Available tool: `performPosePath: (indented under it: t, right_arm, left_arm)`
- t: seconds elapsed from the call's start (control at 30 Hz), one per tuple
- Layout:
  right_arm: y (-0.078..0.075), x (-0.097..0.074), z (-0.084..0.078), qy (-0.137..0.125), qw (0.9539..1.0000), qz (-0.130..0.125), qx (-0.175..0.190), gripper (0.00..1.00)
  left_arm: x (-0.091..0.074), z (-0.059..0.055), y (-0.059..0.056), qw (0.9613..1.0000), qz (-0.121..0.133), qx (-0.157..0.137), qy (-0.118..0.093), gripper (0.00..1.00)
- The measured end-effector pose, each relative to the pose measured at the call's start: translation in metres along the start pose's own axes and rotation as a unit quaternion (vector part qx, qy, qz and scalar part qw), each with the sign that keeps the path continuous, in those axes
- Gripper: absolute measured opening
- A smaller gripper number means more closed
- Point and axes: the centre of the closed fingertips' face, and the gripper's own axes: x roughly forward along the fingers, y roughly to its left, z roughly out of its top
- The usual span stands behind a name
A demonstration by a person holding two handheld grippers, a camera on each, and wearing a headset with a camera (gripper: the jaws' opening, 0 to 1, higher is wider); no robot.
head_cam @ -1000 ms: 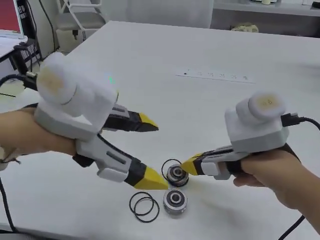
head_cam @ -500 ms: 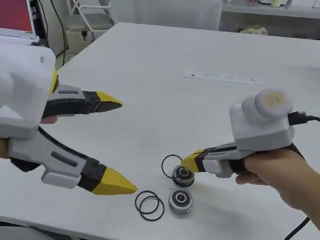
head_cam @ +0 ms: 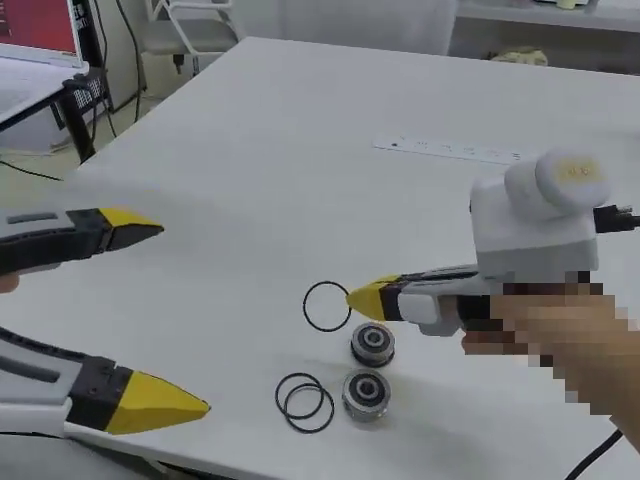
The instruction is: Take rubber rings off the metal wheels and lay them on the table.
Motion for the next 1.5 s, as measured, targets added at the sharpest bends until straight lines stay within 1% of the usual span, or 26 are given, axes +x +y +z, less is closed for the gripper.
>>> performPosePath:
  t: [0.03,0.17,0.23,0.3,0.37,0.43,0.47,0.53,0.57,0.6,0.67,0.73,0.8,0.9,0.97,1.03,1.17,1.27,1.4,1.5]
  right_arm:
    - [0.003,0.001,0.0,0.0,1.0,0.003,-0.001,0.0]
    - [0.012,0.005,-0.001,0.007,0.9999,0.011,-0.008,0.0]
    - [0.014,0.007,-0.002,0.01,0.9998,0.013,-0.01,0.0]
    - [0.017,0.01,-0.005,0.017,0.9996,0.019,-0.015,0.0]
    - [0.019,0.014,-0.008,0.023,0.9993,0.026,-0.015,0.0]
    - [0.024,0.017,-0.013,0.033,0.9987,0.035,-0.015,0.0]
    - [0.027,0.02,-0.016,0.039,0.9984,0.038,-0.018,0.0]
    - [0.03,0.024,-0.022,0.053,0.9973,0.046,-0.022,0.0]
    - [0.032,0.026,-0.025,0.058,0.9968,0.048,-0.024,0.0]
    - [0.034,0.028,-0.03,0.069,0.9959,0.051,-0.028,0.0]
    - [0.035,0.031,-0.038,0.087,0.9941,0.053,-0.038,0.0]
    - [0.037,0.034,-0.044,0.097,0.9928,0.055,-0.043,0.0]
    - [0.041,0.036,-0.049,0.109,0.991,0.061,-0.049,0.0]
    - [0.045,0.039,-0.06,0.13,0.9876,0.069,-0.054,0.0]
    - [0.046,0.04,-0.065,0.139,0.9861,0.069,-0.06,0.0]
    - [0.047,0.042,-0.07,0.149,0.9843,0.07,-0.065,0.0]
    - [0.049,0.044,-0.075,0.16,0.9819,0.074,-0.07,0.0]
    - [0.048,0.045,-0.077,0.164,0.9807,0.067,-0.083,0.0]
    - [0.045,0.045,-0.076,0.162,0.9814,0.059,-0.085,0.0]
    - [0.043,0.045,-0.075,0.16,0.9819,0.056,-0.084,0.02]
  left_arm:
    - [-0.001,-0.004,-0.001,1.0,0.002,-0.004,0.002,0.94]
    - [0.0,-0.012,-0.008,0.9999,0.0,-0.013,0.009,0.93]
    - [0.001,-0.014,-0.011,0.9998,0.0,-0.015,0.01,0.92]
    - [0.003,-0.017,-0.013,0.9998,-0.001,-0.012,0.014,0.91]
    - [0.003,-0.023,-0.005,0.9995,0.019,0.003,0.024,0.87]
    - [0.004,-0.029,-0.003,0.9991,0.023,-0.007,0.036,0.88]
    - [0.005,-0.029,-0.004,0.9991,0.02,-0.019,0.034,0.89]
    - [0.004,-0.026,-0.006,0.9992,0.018,-0.025,0.024,0.88]
    - [0.004,-0.026,-0.005,0.9992,0.02,-0.027,0.022,0.88]
    - [0.003,-0.025,-0.004,0.9991,0.023,-0.031,0.02,0.88]
    - [0.003,-0.024,-0.004,0.9987,0.022,-0.043,0.014,0.91]
    - [0.004,-0.024,-0.005,0.9985,0.018,-0.051,0.01,0.92]
    - [0.004,-0.024,-0.006,0.9984,0.016,-0.053,0.01,0.92]
    - [0.004,-0.028,-0.006,0.9979,0.015,-0.061,0.018,0.9]
    - [0.004,-0.028,-0.007,0.9978,0.013,-0.062,0.019,0.88]
    - [0.004,-0.028,-0.007,0.9979,0.013,-0.061,0.019,0.88]
    - [0.004,-0.029,-0.006,0.9975,0.014,-0.067,0.019,0.88]
    - [0.003,-0.029,-0.006,0.9971,0.014,-0.073,0.016,0.88]
    - [0.002,-0.027,-0.004,0.9969,0.017,-0.076,0.008,0.87]
    - [0.002,-0.027,-0.004,0.9967,0.017,-0.078,0.008,0.87]
